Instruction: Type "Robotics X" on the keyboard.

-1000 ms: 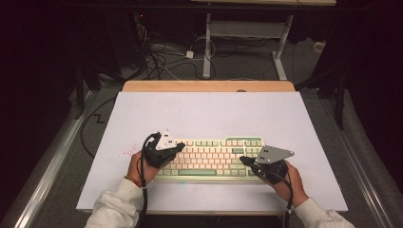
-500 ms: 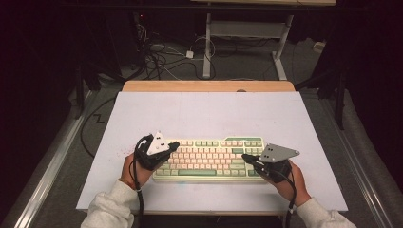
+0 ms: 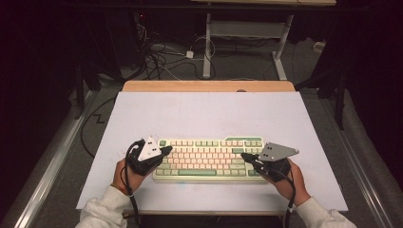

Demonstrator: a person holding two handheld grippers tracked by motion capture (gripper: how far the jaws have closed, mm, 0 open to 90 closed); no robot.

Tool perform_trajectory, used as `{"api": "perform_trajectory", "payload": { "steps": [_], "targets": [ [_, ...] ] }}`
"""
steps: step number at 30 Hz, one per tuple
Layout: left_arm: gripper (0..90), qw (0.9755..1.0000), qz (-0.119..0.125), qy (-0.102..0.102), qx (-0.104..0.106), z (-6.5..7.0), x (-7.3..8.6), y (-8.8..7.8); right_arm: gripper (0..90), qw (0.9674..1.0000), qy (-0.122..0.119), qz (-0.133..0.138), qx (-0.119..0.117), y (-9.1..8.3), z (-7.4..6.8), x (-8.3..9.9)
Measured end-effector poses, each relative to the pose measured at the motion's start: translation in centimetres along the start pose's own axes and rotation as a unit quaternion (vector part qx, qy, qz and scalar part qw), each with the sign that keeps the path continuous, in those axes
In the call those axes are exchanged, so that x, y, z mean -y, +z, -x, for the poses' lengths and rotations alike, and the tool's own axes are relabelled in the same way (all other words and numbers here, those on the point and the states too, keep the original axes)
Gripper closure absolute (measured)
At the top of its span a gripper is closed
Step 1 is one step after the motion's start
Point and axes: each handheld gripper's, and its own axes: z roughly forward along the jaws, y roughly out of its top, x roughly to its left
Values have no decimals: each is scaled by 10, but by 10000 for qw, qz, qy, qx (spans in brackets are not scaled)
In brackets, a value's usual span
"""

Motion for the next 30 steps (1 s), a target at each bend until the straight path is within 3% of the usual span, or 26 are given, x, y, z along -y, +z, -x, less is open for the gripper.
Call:
{"api": "perform_trajectory", "payload": {
  "steps": [16, 30],
  "targets": [
    [872, 9999, -84, -55, -64, 7, 21, -15, 900, 9999, -58, -46, -70, 5, -4, -3],
    [872, 9998, -70, -156, -131, 6, 37, -24, 900, 9994, -184, -210, -191, 32, -7, -16]
  ]
}}
